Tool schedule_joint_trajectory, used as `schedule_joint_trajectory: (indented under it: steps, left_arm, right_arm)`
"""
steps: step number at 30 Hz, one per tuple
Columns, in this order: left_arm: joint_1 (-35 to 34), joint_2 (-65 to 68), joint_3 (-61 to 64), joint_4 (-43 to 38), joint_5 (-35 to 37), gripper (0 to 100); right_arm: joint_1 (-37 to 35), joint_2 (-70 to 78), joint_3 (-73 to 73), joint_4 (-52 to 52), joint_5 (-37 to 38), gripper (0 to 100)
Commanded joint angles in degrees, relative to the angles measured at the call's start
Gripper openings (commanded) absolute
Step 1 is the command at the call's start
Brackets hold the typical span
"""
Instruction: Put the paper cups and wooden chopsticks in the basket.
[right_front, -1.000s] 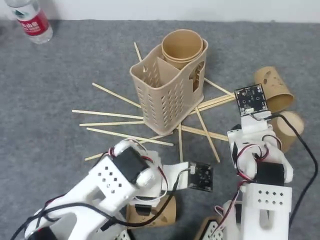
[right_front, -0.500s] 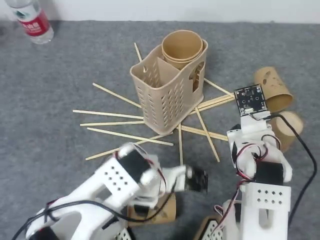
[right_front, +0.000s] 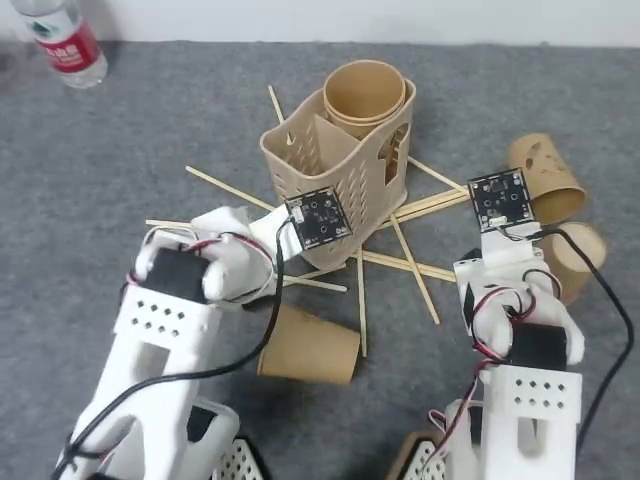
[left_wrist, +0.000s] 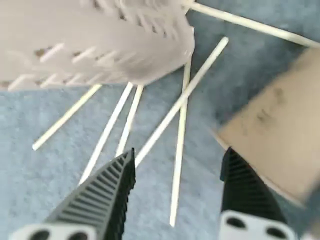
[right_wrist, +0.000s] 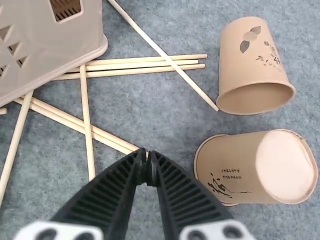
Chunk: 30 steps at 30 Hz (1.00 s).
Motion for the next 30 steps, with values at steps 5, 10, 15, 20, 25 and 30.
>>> schedule_joint_trajectory:
  steps: [5, 10, 15, 20, 25, 30]
  left_arm:
    - [3.3, -0.5, -3.3, 9.1, 9.8, 27]
    - [7.9, -0.7, 0.5, 16.2, 13.6, 27]
    - [7.9, -0.6, 5.8, 14.9, 12.7, 27]
    - [6.7, -0.6, 18.2, -4.0, 8.4, 27]
    - [1.5, -0.5, 17.8, -16.0, 16.4, 27]
    - [0.7, -0.5, 15.2, -12.7, 18.7, 27]
  right_arm:
    - [-1.5, 0.2, -0.5, -0.6, -0.3, 0.9]
    - [-1.7, 0.2, -0.5, -0.6, -0.3, 0.9]
    - [-1.7, 0.2, -0.5, -0.6, -0.3, 0.9]
    - [-1.5, 0.2, -0.4, 0.0, -0.2, 0.9]
    - [-1.8, 0.0, -0.4, 0.0, -0.3, 0.9]
    - [-1.8, 0.0, -0.4, -0.1, -0.3, 0.9]
